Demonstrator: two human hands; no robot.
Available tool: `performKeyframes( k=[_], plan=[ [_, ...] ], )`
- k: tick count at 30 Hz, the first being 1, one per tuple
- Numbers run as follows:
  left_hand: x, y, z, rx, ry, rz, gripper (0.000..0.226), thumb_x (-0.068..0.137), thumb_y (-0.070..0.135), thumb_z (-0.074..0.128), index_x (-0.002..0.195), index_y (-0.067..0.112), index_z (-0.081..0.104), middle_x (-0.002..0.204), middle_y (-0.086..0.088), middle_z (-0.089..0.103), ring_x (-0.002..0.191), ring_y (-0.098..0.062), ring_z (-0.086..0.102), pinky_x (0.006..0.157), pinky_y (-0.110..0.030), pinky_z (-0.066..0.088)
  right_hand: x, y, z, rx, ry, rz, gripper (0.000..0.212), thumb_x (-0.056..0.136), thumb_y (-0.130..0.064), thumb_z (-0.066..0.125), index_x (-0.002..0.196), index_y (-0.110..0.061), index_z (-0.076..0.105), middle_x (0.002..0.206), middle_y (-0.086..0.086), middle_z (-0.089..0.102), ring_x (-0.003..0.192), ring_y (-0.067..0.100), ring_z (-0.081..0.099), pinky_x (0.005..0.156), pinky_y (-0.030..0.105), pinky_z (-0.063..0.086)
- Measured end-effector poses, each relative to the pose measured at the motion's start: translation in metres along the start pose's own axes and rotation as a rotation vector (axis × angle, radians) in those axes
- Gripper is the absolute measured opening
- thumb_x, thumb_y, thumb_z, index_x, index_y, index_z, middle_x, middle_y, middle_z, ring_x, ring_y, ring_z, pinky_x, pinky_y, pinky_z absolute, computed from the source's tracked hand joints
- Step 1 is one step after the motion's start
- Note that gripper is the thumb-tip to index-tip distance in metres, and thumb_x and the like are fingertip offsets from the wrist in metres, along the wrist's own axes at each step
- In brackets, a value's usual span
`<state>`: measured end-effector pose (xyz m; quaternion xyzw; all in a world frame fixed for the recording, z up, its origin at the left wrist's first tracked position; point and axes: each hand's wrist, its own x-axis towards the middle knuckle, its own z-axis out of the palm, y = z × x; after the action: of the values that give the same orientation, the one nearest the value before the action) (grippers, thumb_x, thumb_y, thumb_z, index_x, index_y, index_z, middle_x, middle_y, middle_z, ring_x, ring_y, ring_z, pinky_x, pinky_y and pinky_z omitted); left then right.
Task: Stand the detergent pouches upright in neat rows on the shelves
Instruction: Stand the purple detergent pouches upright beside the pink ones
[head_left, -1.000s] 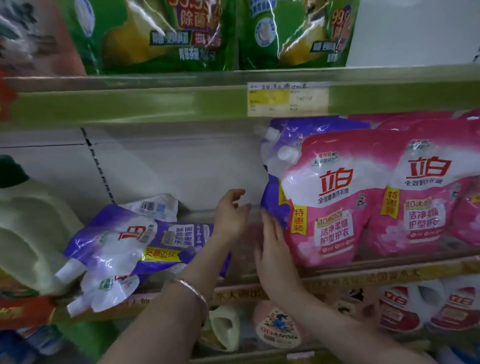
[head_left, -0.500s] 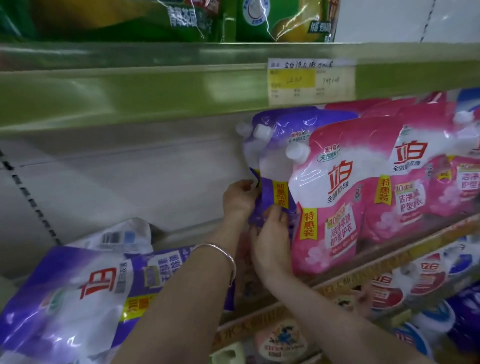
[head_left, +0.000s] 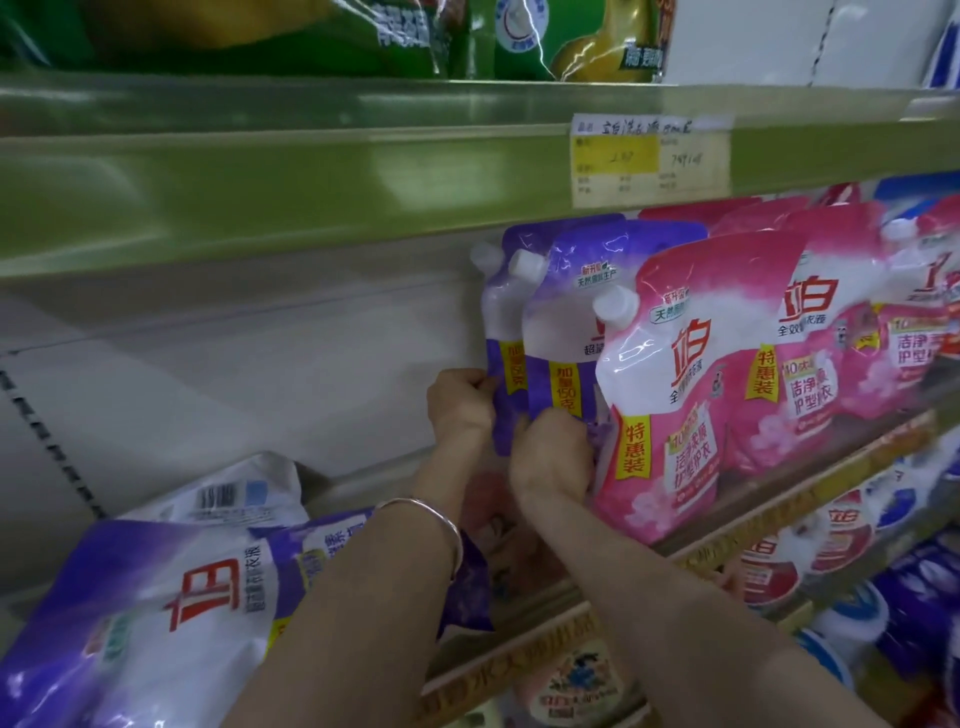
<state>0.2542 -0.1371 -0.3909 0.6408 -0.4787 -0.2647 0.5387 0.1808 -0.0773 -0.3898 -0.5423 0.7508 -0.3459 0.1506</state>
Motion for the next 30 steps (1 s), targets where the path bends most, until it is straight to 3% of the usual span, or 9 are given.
performKeyframes(
  k=[2,7,11,20,24,28,30],
  plan=[
    [0.002,-0.005,-0.004,-0.006,-0.013,-0.014,0.015,0.080,0.012,0.065,0.072,0.001,0.072,0.078,-0.029,0.068,0.075,-0.039,0.069,0.072,-0.049,0.057,0.000,-0.003,-0.001,-0.016,0.011,0.003,0.032,0.096,-0.024,0.044,0.104,0.000,0.063,0.109,0.019,0.066,0.105,0.035,0.063,0.082,0.038,0.050],
    [0.008,-0.018,-0.015,-0.075,0.003,-0.052,0.022,0.078,0.011,0.066,0.057,0.003,0.065,0.060,-0.018,0.054,0.064,-0.022,0.058,0.071,-0.052,0.057,-0.001,-0.006,0.000,-0.066,-0.008,-0.057,0.034,0.097,-0.023,0.040,0.104,0.001,0.064,0.110,0.020,0.066,0.105,0.035,0.062,0.082,0.037,0.050],
    [0.013,-0.027,-0.029,-0.073,0.052,-0.040,0.034,0.076,0.011,0.066,0.044,0.015,0.056,0.057,-0.013,0.048,0.062,-0.018,0.049,0.069,-0.053,0.057,-0.007,-0.010,0.001,-0.026,-0.047,-0.141,0.038,0.099,-0.023,0.039,0.103,0.005,0.063,0.110,0.025,0.065,0.106,0.037,0.061,0.083,0.038,0.049],
    [-0.003,-0.029,-0.093,0.032,0.210,-0.084,0.035,0.082,0.009,0.062,0.048,0.016,0.055,0.061,-0.015,0.054,0.067,-0.021,0.053,0.072,-0.046,0.053,-0.047,-0.040,0.030,0.090,-0.192,-0.280,0.039,0.097,-0.024,0.039,0.099,0.006,0.064,0.108,0.027,0.064,0.103,0.040,0.058,0.083,0.041,0.045],
    [-0.012,-0.026,-0.121,0.107,0.309,-0.129,0.018,0.085,0.006,0.056,0.085,-0.004,0.071,0.092,-0.030,0.067,0.093,-0.035,0.065,0.071,-0.035,0.045,-0.064,-0.056,0.041,0.104,-0.252,-0.314,0.037,0.096,-0.022,0.040,0.101,0.006,0.064,0.110,0.028,0.063,0.105,0.041,0.057,0.082,0.041,0.044],
    [-0.014,-0.027,-0.133,0.148,0.350,-0.147,0.023,0.088,0.004,0.052,0.066,0.010,0.058,0.087,-0.027,0.064,0.089,-0.028,0.061,0.070,-0.030,0.038,-0.064,-0.062,0.047,0.117,-0.288,-0.332,0.036,0.096,-0.020,0.040,0.102,0.007,0.063,0.111,0.027,0.062,0.106,0.040,0.057,0.082,0.040,0.044],
    [-0.015,-0.026,-0.132,0.154,0.374,-0.151,0.019,0.088,0.004,0.051,0.075,0.008,0.064,0.094,-0.028,0.067,0.094,-0.032,0.063,0.075,-0.034,0.044,-0.060,-0.063,0.048,0.114,-0.303,-0.354,0.036,0.096,-0.021,0.041,0.101,0.006,0.064,0.110,0.027,0.063,0.105,0.040,0.057,0.082,0.039,0.045]
  ],
)
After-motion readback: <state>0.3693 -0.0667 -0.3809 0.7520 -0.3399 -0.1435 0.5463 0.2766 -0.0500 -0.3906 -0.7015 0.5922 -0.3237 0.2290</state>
